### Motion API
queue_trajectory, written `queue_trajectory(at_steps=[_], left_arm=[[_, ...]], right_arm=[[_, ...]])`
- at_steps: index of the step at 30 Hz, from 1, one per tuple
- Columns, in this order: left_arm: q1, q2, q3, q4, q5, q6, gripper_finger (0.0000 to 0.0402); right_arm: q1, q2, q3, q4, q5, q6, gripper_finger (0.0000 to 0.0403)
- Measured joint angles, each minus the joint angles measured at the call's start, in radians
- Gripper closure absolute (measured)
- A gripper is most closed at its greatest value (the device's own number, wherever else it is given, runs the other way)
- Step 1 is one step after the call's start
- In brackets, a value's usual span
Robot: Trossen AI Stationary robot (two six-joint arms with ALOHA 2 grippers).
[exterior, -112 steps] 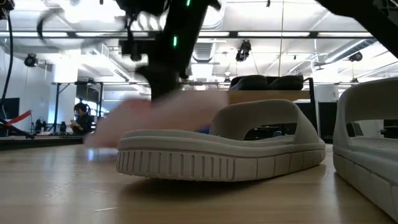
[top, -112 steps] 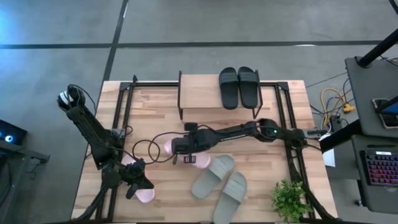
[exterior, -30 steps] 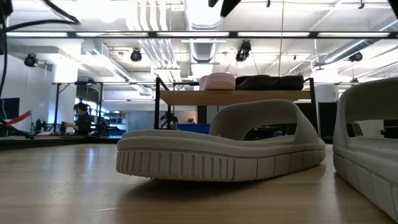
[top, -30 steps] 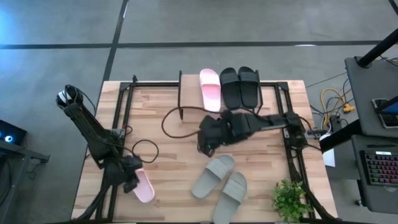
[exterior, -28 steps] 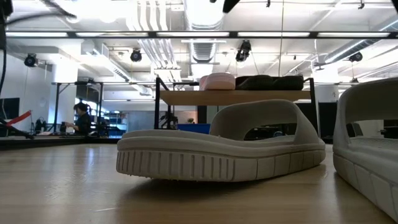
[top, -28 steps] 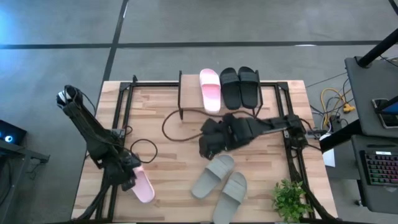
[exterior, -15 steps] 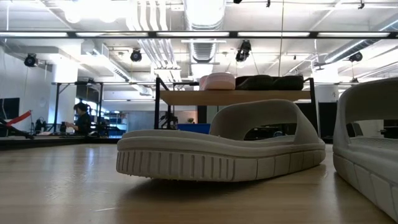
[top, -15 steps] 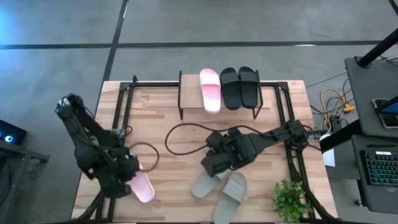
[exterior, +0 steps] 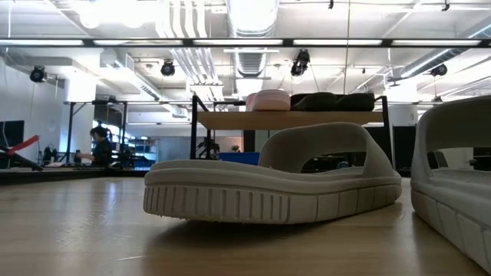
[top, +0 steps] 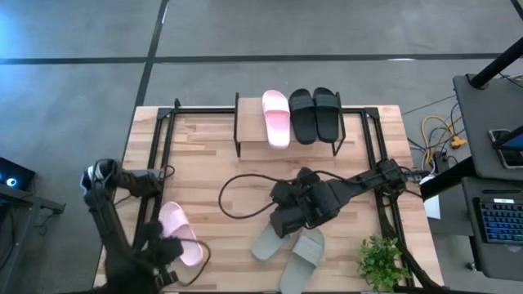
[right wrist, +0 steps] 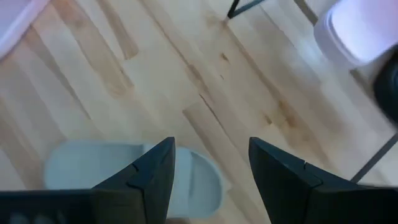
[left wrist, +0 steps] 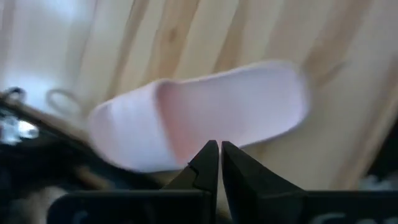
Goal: Pick and place slides into the shelf
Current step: Put the left pink slide on the shelf
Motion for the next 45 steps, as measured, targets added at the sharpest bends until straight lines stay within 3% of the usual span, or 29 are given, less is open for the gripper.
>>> queue_trajectory(at_steps=[3, 5, 11, 17, 21, 27, 45], left_arm=[[-0.047, 0.054, 0.073, 0.013, -0.083, -0.214, 0.0395], [-0.06, 0.087, 0.112, 0.017, -0.085, -0.282, 0.0387], [-0.046, 0.173, 0.166, 0.016, 0.015, -0.311, 0.0312], [-0.033, 0.238, 0.142, -0.083, -0.032, -0.329, 0.0215], [-0.027, 0.274, 0.076, -0.081, -0.073, -0.395, 0.0184], [-0.007, 0.289, 0.009, -0.078, -0.042, -0.502, 0.0178], [0.025, 0.228, -0.248, -0.074, 0.068, -0.433, 0.018]], right_arm=[[0.019, -0.006, 0.0, 0.0, 0.001, -0.089, 0.0206], [0.036, -0.006, 0.0, 0.0, 0.017, -0.137, 0.0206], [0.077, -0.007, 0.0, 0.0, 0.132, -0.202, 0.0206], [0.098, -0.007, 0.0, 0.001, 0.217, -0.198, 0.0206], [0.098, -0.007, 0.0, 0.004, 0.245, -0.196, 0.0206], [0.097, -0.007, -0.001, 0.007, 0.263, -0.196, 0.0206], [0.045, -0.007, -0.082, 0.018, 0.253, -0.116, 0.0207]])
